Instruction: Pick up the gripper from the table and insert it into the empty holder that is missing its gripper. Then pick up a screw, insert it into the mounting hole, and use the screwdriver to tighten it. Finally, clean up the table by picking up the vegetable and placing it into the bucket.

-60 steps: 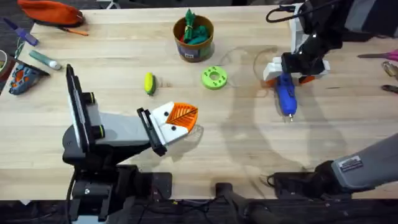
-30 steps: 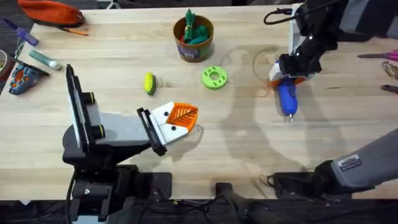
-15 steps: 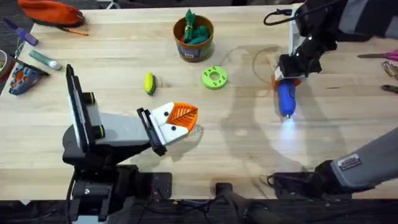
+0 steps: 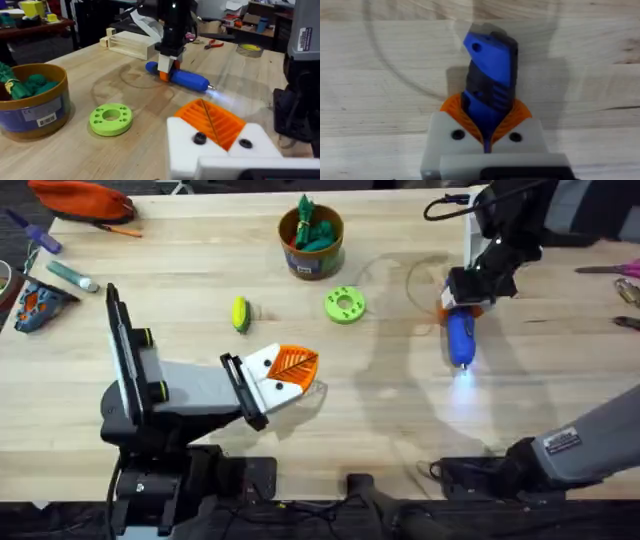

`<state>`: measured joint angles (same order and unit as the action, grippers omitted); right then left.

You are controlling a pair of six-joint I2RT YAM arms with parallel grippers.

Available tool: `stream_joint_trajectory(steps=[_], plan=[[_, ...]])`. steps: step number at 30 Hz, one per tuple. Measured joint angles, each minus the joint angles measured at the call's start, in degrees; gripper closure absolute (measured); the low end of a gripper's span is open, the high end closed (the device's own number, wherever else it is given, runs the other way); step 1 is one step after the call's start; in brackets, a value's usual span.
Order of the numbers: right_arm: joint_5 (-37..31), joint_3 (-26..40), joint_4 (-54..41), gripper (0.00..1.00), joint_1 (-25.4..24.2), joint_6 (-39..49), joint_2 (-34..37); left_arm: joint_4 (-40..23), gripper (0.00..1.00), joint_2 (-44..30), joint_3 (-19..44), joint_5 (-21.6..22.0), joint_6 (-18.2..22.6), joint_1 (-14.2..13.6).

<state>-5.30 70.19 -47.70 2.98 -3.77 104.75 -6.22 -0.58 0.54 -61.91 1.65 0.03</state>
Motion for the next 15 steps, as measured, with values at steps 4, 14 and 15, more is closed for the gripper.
stream_joint_trajectory(steps=[4, 14, 15], plan=[[0.0, 0.0, 0.8, 0.978, 0.0, 0.0, -0.5, 0.0, 0.987, 0.0, 0.0, 0.0, 0.0, 0.0], [3.8, 0.0, 2.2, 0.978, 0.0, 0.0, -16.3, 0.0, 0.988, 0.0, 0.0, 0.0, 0.0, 0.0], [4.6, 0.0, 2.5, 0.978, 0.0, 0.0, -18.0, 0.0, 0.987, 0.0, 0.0, 0.0, 0.0, 0.0]])
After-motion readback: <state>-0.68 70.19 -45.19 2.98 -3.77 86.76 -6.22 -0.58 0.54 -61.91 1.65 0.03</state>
